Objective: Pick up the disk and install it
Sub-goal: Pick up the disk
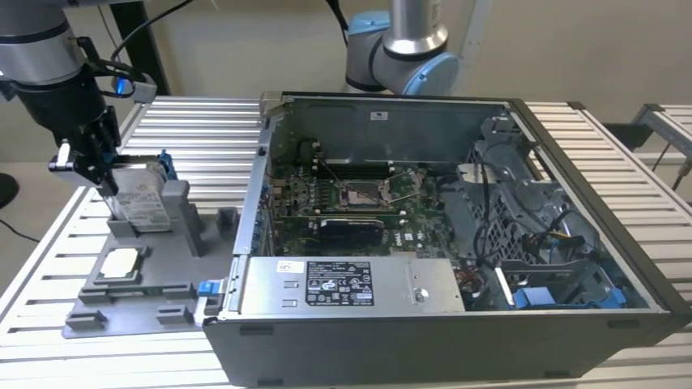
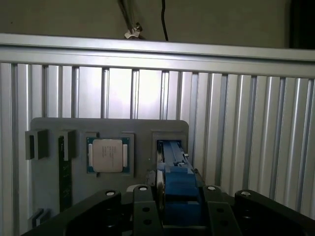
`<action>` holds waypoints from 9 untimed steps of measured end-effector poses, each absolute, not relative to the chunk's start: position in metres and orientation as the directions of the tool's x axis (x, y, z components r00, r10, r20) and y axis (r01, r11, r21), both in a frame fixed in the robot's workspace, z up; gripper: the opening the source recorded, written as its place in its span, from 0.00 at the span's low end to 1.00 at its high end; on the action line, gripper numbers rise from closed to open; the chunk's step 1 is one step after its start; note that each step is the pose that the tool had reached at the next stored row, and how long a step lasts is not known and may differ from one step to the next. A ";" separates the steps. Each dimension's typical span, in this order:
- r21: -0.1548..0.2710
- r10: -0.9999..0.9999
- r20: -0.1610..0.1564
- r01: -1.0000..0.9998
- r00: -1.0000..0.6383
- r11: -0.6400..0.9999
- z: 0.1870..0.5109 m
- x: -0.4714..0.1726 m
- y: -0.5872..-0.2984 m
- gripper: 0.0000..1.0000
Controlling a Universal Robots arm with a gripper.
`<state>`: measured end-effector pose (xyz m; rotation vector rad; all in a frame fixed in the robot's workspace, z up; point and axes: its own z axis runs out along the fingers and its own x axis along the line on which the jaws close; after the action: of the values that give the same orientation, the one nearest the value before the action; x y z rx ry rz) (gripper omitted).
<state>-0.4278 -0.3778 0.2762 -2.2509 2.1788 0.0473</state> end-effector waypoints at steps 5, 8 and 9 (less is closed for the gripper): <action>0.015 -0.999 -0.028 -0.999 0.032 -0.033 0.276 -0.428 -0.378 0.00; 0.015 -0.999 -0.028 -0.999 0.032 -0.033 0.276 -0.428 -0.377 0.00; 0.015 -0.999 -0.027 -0.999 0.032 -0.033 0.276 -0.428 -0.377 0.00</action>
<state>-0.4278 -0.3774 0.2761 -2.2511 2.1790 0.0470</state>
